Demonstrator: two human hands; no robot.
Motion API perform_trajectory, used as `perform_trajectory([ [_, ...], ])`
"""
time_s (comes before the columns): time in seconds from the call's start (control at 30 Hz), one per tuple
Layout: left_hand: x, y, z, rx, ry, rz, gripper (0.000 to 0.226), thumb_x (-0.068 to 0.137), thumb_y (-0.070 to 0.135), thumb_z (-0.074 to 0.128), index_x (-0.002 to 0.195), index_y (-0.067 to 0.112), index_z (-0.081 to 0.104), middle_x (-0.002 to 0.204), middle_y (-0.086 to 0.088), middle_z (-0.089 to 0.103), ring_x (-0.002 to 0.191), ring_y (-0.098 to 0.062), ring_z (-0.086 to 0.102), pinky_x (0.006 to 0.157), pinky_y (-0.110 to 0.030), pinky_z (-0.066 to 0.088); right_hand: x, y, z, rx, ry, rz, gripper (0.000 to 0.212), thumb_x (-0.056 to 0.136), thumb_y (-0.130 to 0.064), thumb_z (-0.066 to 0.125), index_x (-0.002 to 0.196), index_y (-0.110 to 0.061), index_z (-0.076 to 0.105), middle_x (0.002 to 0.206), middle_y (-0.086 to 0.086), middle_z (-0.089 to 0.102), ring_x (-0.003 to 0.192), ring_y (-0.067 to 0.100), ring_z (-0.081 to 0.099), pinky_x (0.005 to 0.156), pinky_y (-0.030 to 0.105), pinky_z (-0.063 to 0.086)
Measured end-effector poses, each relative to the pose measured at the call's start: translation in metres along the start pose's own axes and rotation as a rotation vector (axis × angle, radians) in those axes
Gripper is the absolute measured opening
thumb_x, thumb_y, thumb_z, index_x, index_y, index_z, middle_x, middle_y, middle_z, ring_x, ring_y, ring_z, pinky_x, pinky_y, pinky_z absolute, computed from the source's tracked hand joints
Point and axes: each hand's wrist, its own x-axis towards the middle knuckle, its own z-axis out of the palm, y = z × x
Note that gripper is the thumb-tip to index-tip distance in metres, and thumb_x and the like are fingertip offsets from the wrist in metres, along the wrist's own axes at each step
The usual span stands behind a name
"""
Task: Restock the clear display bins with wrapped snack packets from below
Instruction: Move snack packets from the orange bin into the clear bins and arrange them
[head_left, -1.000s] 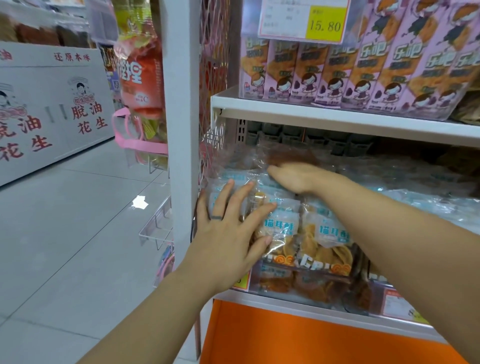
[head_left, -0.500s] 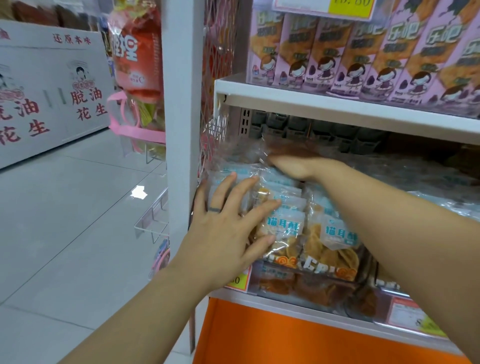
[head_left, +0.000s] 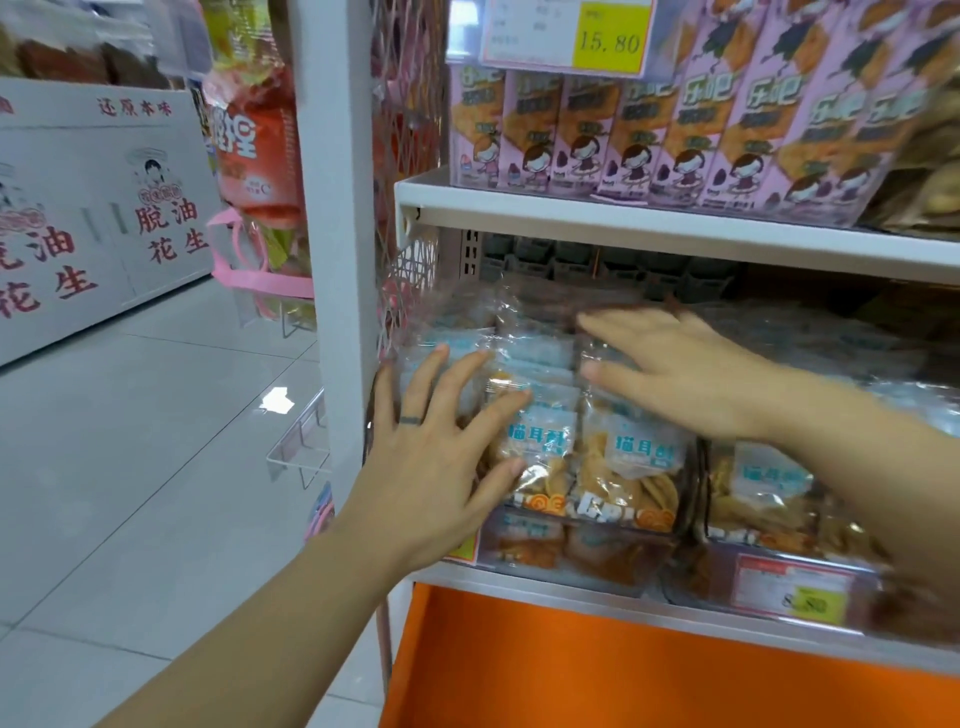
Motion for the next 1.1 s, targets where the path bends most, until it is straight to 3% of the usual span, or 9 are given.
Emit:
perform_trajectory([
  [0.07,0.003,0.009,-0.002,0.014,0.019,0.000,0.049,0.093,0.054,0.033,0.135,0.033,0.044,0.150,-0.003,0.032,0.143,-0.030,0.019,0.110,-0.064,0.008,-0.034,0.009,0.011,-0.116,-0.066,0.015,0.079,0.086,-0.072,0.008,0.151,-0.028,-0.001,0.159,-0.009,-0.002,0.145,0.008,-0.001,0.117,0.035,-0.008],
  [0.17,0.014,0.026,0.001,0.080,0.005,0.022,0.054,0.094,0.054,0.028,0.140,0.029,0.041,0.152,-0.005,0.034,0.143,-0.031,0.023,0.108,-0.066,0.009,-0.051,0.015,0.034,-0.240,-0.085,0.035,0.070,0.094,-0.062,0.010,0.150,-0.025,-0.010,0.159,-0.006,-0.007,0.146,0.009,-0.004,0.115,0.038,-0.015],
  [0.3,0.018,0.035,0.015,0.163,-0.072,0.013,0.056,0.095,0.053,0.026,0.144,0.026,0.035,0.147,-0.007,0.043,0.138,-0.034,0.034,0.103,-0.071,0.015,-0.050,0.010,0.049,-0.241,-0.047,0.056,0.063,0.099,-0.051,0.013,0.150,-0.022,-0.012,0.160,-0.004,-0.008,0.146,0.013,-0.003,0.116,0.047,-0.014],
  [0.43,0.019,0.032,0.019,0.198,-0.114,0.013,0.056,0.096,0.054,0.020,0.146,0.028,0.029,0.148,-0.007,0.041,0.139,-0.034,0.033,0.103,-0.069,0.011,-0.054,0.007,0.058,-0.269,0.014,0.034,0.074,0.085,-0.058,-0.013,0.151,-0.023,-0.008,0.160,-0.004,-0.005,0.147,0.015,0.000,0.115,0.052,-0.011],
  [0.6,0.020,0.039,0.004,0.193,-0.127,0.012,0.057,0.098,0.055,0.013,0.145,0.026,0.031,0.150,-0.008,0.038,0.139,-0.033,0.033,0.103,-0.068,0.010,-0.058,0.021,0.042,-0.063,0.102,0.023,0.067,0.095,-0.061,0.020,0.151,-0.029,0.002,0.160,-0.009,0.001,0.146,0.011,0.003,0.118,0.039,-0.006],
  [0.7,0.039,0.063,-0.011,0.142,-0.123,0.014,0.060,0.096,0.054,0.019,0.145,0.022,0.035,0.152,-0.005,0.034,0.141,-0.028,0.030,0.107,-0.064,0.002,-0.069,0.045,0.036,-0.017,0.233,0.124,0.076,0.087,-0.070,0.012,0.151,-0.029,0.011,0.159,-0.009,0.010,0.145,0.011,0.010,0.118,0.036,-0.001],
  [0.83,0.089,0.098,0.001,0.058,-0.277,-0.024,0.059,0.100,0.048,0.010,0.153,0.024,0.003,0.161,0.003,0.007,0.148,-0.016,0.001,0.113,-0.052,-0.015,-0.062,0.060,0.038,-0.037,0.109,0.204,0.071,0.094,-0.060,0.017,0.152,-0.021,0.007,0.160,-0.002,0.008,0.146,0.016,0.007,0.119,0.036,0.002],
  [1.0,0.116,0.100,0.014,0.049,-0.423,-0.087,0.054,0.101,0.045,0.015,0.152,0.026,0.013,0.157,0.002,0.021,0.145,-0.020,0.014,0.116,-0.051,-0.004,-0.057,0.066,0.044,-0.014,0.113,0.184,0.069,0.096,-0.059,0.016,0.151,-0.019,0.010,0.157,0.000,0.020,0.143,0.019,0.016,0.118,0.033,0.008],
  [1.1,0.107,0.101,0.009,0.101,-0.453,-0.061,0.053,0.101,0.046,0.012,0.151,0.028,0.017,0.157,0.007,0.021,0.147,-0.018,0.009,0.116,-0.053,-0.006,-0.060,0.064,0.044,-0.024,0.104,0.168,0.066,0.095,-0.059,0.014,0.151,-0.022,0.015,0.154,-0.001,0.026,0.141,0.018,0.021,0.117,0.035,0.010],
])
